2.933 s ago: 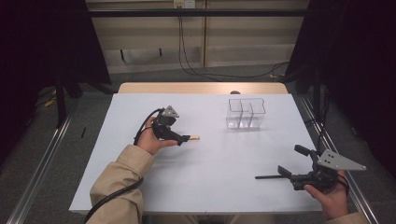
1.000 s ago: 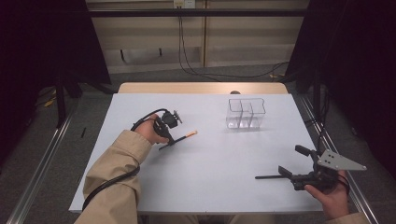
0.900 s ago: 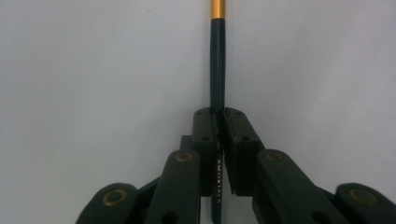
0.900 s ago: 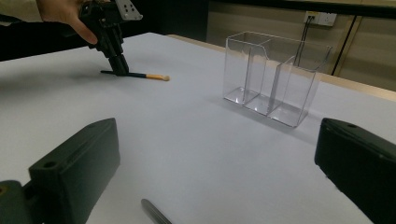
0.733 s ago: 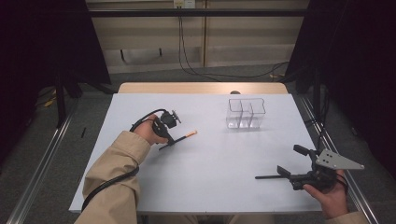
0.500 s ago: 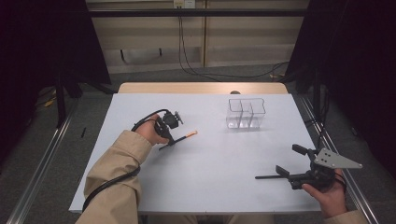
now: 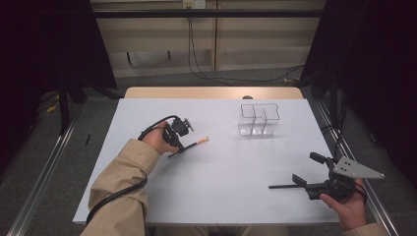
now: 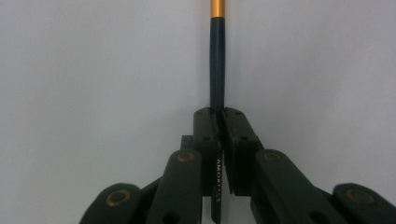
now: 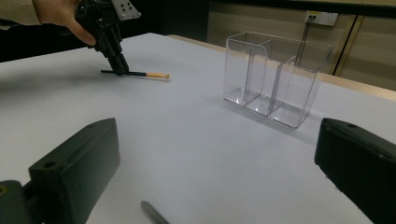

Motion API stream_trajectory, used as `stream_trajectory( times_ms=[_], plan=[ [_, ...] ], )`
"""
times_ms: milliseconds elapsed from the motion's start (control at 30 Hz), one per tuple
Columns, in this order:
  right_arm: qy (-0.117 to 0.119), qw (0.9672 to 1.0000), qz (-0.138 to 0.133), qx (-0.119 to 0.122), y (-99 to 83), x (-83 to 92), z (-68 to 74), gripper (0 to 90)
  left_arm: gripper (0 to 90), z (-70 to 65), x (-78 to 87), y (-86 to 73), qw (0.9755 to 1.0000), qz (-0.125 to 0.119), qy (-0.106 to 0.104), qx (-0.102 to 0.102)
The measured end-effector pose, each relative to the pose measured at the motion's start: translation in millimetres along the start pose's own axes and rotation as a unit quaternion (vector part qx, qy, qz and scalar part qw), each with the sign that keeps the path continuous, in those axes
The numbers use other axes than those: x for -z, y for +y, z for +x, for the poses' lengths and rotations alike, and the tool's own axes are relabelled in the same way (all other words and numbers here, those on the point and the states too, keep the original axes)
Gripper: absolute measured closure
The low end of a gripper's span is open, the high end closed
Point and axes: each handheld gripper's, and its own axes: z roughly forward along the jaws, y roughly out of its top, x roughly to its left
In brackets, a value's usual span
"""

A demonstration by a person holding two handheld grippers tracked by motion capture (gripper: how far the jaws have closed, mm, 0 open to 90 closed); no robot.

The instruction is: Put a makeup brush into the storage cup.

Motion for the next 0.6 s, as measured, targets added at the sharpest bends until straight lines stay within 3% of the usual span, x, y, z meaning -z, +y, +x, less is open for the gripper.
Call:
stream_trajectory(
  times_ms=[267, 400, 500, 567, 600],
  plan=[
    [-0.001, 1.0, 0.001, 0.001, -0.1, -0.2, 0.8, 0.0, 84.7, -2.4, 8.4, -3.2, 0.9984, -0.053, -0.01, 0.012],
    [-0.001, 1.0, 0.001, 0.0, -0.2, -0.6, 0.7, 0.0, 84.7, -4.8, 12.4, -6.1, 0.996, -0.086, -0.012, 0.02],
    [0.001, 1.0, 0.002, 0.001, 0.2, -1.0, 1.2, 0.0, 84.7, -7.7, 14.1, -8.3, 0.9924, -0.118, -0.019, 0.031],
    [0.001, 1.0, 0.001, 0.001, 0.3, -1.3, 1.4, 0.0, 84.7, -9.8, 15.7, -9.7, 0.9899, -0.136, -0.02, 0.033],
    [0.001, 1.0, 0.001, 0.002, 0.3, -1.5, 1.4, 0.0, 84.7, -9.4, 16.6, -10.3, 0.9901, -0.136, -0.023, 0.026]
  ],
)
